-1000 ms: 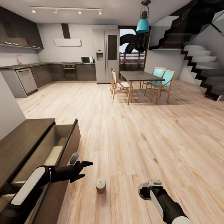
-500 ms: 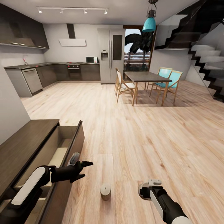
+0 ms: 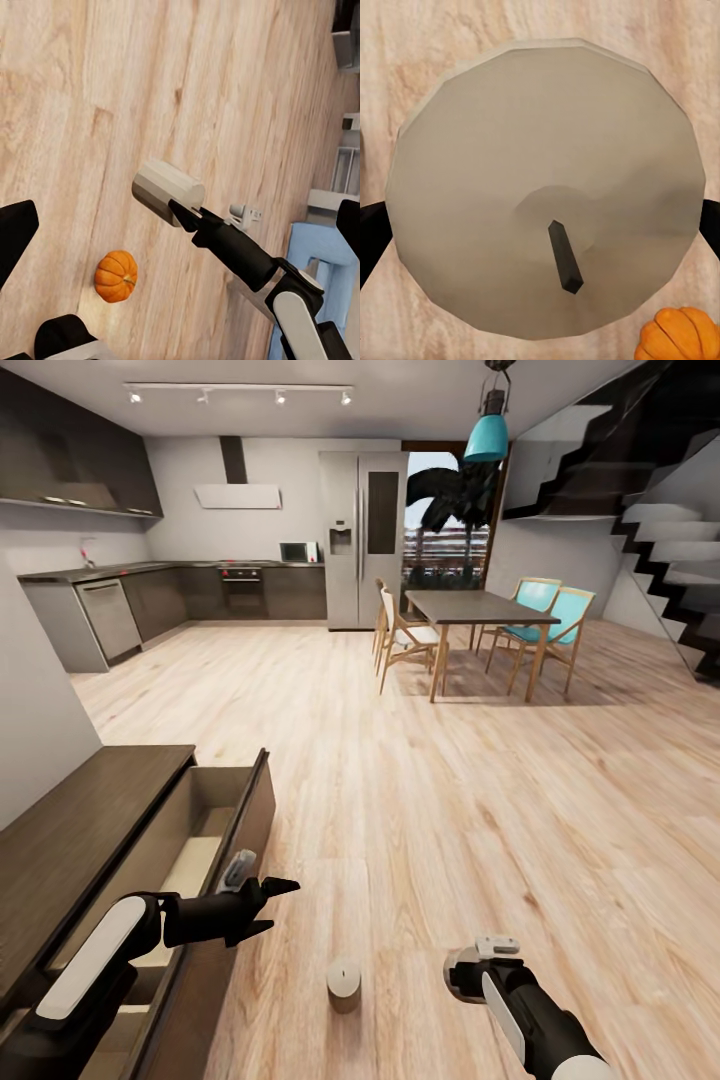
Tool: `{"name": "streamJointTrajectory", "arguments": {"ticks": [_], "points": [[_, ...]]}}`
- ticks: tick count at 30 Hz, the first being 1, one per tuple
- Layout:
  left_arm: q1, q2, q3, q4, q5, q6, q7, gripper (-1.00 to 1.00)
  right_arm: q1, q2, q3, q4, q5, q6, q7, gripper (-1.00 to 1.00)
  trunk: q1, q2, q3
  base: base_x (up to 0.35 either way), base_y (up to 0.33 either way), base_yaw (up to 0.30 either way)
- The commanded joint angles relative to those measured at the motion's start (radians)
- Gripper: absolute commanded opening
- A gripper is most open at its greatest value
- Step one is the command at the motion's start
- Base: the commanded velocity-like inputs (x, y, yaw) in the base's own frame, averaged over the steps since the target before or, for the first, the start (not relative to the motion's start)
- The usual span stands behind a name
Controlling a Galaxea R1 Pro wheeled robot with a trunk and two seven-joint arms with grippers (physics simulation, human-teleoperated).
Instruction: Place each of the two pumpkins and all three candles from the living room inside a cabinet in the living room (use any cabinet), then make sure every cabinet is closed, and position the cauldron so it is next to a table in the living room.
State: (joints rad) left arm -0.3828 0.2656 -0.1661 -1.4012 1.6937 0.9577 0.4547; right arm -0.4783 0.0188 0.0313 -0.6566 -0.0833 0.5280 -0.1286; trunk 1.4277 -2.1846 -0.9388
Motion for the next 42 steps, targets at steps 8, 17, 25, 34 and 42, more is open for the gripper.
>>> {"name": "streamJointTrajectory", "arguments": {"ticks": [8, 17, 25, 34, 42], "points": [[-0.001, 0.001, -0.001, -0.001, 0.011, -0.001, 0.01, 1.0, 0.0, 0.0, 0.004, -0.002, -0.009, 0.004, -0.008, -1.0, 0.0, 0.0, -0.001, 0.003, 0.001, 0.1], [-0.001, 0.001, 0.0, -0.001, 0.01, -0.001, 0.01, 1.0, 0.0, 0.0, 0.004, -0.002, -0.009, 0.004, -0.008, -1.0, 0.0, 0.0, -0.001, 0.072, 0.0, 0.006], [-0.001, 0.001, 0.0, -0.001, 0.01, -0.001, 0.01, 1.0, 0.0, -0.002, 0.005, -0.002, -0.009, 0.003, -0.008, -1.0, 0.0, 0.0, -0.001, 0.059, 0.0, 0.0], [-0.001, 0.001, -0.001, -0.001, 0.011, -0.001, 0.01, 1.0, 0.0, 0.0, 0.006, -0.002, -0.009, 0.003, -0.008, -1.0, 0.0, 0.0, -0.001, 0.052, 0.0, 0.0], [-0.001, 0.001, -0.001, -0.001, 0.011, -0.001, 0.01, 1.0, 0.0, 0.0, 0.006, -0.002, -0.009, 0.003, -0.008, -1.0, 0.0, 0.0, -0.001, 0.001, -0.001, 0.0]]}}
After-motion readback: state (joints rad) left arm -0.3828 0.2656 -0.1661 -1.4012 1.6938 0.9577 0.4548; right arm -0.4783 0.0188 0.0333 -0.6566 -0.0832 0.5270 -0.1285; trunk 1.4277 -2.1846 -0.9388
